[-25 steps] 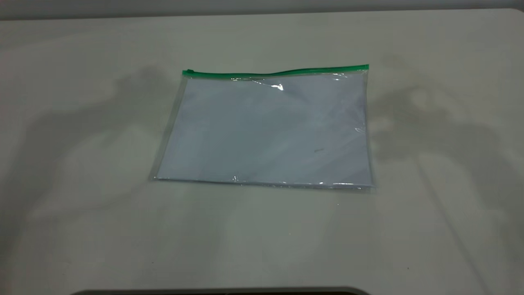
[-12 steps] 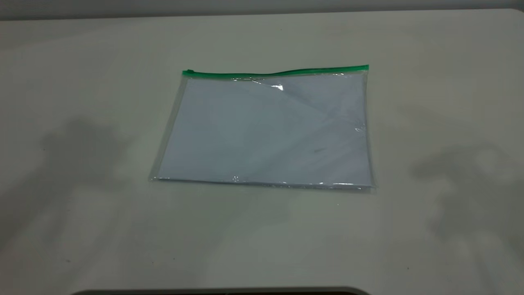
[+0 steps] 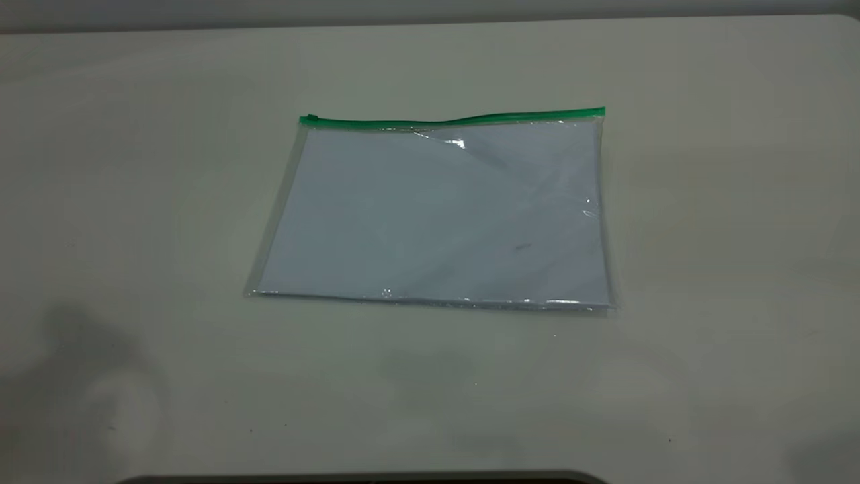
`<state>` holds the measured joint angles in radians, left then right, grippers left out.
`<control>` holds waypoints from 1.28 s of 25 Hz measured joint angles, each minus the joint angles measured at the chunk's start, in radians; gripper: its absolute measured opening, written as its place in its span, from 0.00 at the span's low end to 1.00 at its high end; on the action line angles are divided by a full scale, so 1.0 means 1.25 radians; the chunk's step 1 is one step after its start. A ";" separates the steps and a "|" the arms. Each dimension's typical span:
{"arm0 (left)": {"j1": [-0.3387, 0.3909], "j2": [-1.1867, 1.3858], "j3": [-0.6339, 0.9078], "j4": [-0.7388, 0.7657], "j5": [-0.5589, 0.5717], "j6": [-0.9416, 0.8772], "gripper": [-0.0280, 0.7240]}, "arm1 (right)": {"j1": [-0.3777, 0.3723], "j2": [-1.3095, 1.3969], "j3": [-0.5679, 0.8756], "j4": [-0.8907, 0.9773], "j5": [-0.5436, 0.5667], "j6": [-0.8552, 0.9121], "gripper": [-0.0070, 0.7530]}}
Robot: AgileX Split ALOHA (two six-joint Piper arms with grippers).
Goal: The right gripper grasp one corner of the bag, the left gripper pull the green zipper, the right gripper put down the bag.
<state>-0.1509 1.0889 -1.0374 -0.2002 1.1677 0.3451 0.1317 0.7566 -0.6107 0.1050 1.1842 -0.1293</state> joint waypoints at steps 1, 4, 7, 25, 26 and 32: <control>0.000 -0.019 0.045 -0.001 0.000 -0.004 0.59 | 0.000 -0.029 0.025 -0.003 0.000 0.011 0.60; 0.000 -0.076 0.156 0.000 -0.004 -0.025 0.59 | 0.000 -0.101 0.075 -0.007 -0.012 0.029 0.64; 0.000 -0.135 0.263 0.000 -0.026 -0.053 0.59 | 0.000 -0.150 0.095 -0.023 -0.060 0.045 0.66; 0.000 -0.566 0.440 0.096 -0.046 -0.141 0.59 | 0.000 -0.161 0.105 -0.058 -0.066 0.095 0.66; 0.000 -0.595 0.440 0.096 -0.044 -0.141 0.59 | 0.000 -0.161 0.105 -0.058 -0.067 0.095 0.66; 0.000 -0.747 0.440 0.096 -0.037 -0.141 0.59 | 0.000 -0.162 0.105 -0.058 -0.067 0.095 0.66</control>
<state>-0.1509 0.1550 -0.4879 -0.0807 1.1211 0.1694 0.1317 0.5541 -0.4794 0.0320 1.1009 -0.0110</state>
